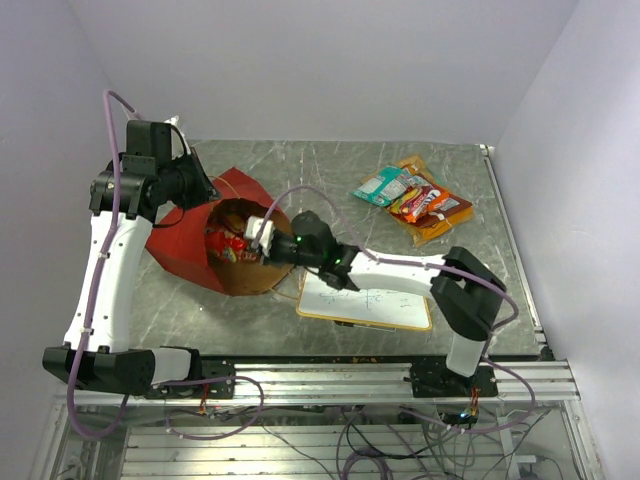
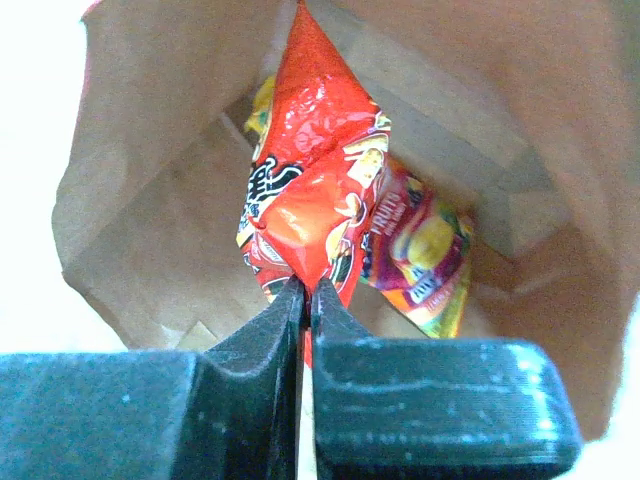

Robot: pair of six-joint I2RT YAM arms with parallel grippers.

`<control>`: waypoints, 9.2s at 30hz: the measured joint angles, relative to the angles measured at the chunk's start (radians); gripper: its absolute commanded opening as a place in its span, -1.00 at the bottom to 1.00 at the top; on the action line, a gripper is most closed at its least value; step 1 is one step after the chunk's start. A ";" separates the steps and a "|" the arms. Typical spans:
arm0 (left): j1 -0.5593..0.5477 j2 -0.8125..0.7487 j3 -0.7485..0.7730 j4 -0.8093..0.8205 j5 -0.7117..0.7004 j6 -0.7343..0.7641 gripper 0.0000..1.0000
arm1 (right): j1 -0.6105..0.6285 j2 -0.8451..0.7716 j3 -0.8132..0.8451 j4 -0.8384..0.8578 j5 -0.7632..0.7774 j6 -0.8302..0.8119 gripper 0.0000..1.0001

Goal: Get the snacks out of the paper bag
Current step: Take out the snack from the paper bag, then place the snack at the center of the board, then take out the snack from the paper bag, then place the snack at the center of the board, then take out the snack from the paper bag.

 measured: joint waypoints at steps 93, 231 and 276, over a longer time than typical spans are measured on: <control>0.010 0.127 0.020 0.055 0.020 0.001 -0.86 | -0.172 -0.239 -0.010 -0.375 -0.198 -0.037 0.21; 0.089 0.121 -0.042 0.025 0.121 -0.062 -0.86 | -1.093 -0.165 0.053 -0.590 0.152 1.265 -0.90; 0.099 -0.008 -0.130 -0.052 0.039 0.030 -0.86 | -0.146 -0.212 -0.156 -0.172 -0.359 -0.176 0.28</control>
